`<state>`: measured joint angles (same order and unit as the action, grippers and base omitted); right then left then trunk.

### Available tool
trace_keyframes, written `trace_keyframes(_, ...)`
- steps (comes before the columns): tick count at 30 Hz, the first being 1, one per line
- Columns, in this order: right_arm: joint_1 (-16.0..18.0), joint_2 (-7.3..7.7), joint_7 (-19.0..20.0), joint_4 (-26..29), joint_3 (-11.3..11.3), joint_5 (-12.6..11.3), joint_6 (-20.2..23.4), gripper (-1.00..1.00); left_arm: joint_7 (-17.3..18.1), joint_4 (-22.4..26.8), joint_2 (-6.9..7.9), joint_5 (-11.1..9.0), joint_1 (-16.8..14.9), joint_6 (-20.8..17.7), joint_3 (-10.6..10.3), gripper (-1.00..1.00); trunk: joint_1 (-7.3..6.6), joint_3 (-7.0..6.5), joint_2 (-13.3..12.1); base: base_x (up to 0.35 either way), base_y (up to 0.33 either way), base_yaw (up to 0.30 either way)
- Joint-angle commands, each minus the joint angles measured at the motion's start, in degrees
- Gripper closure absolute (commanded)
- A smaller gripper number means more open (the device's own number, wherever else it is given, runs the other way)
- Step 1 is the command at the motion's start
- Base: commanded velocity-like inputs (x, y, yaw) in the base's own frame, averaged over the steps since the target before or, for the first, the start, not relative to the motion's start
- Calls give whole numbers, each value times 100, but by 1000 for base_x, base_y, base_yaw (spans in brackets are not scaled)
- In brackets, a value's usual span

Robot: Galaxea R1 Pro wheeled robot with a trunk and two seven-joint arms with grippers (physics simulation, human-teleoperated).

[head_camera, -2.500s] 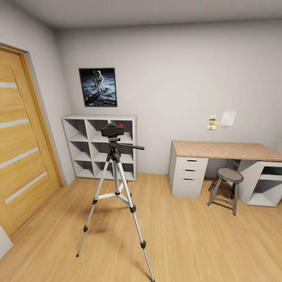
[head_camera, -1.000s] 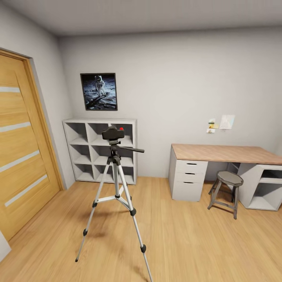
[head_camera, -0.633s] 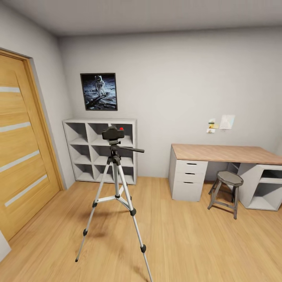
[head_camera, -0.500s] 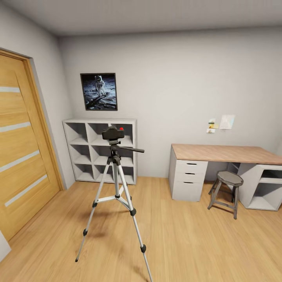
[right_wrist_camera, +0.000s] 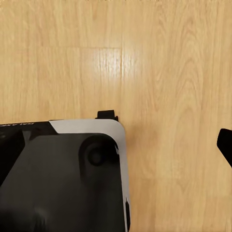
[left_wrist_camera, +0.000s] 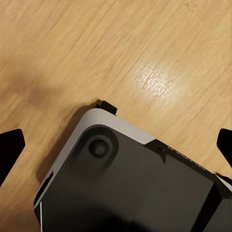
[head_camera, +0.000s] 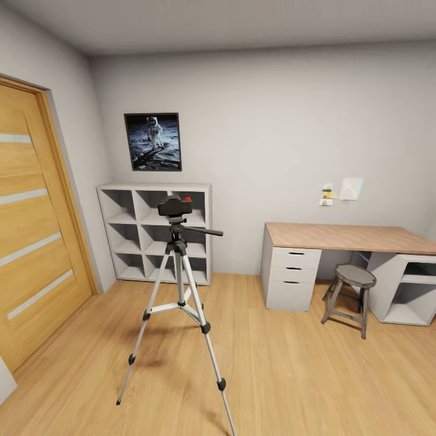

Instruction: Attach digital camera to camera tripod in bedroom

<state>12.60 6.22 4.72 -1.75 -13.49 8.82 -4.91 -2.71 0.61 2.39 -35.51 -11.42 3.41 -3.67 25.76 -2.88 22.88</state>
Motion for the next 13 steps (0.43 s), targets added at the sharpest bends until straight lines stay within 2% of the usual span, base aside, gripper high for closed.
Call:
trace_keyframes(1, 5, 0, 11, -19, -49, 58, -38, -100, -21, 0, -1, -26, -1, 11, -41, -100, 2, 2, 4, 0, 0, 0)
trace_keyframes(13, 5, -30, 11, -9, -55, 86, -53, -100, -19, 0, 5, -26, -1, 11, -44, -100, 2, 2, 4, 0, 0, 0)
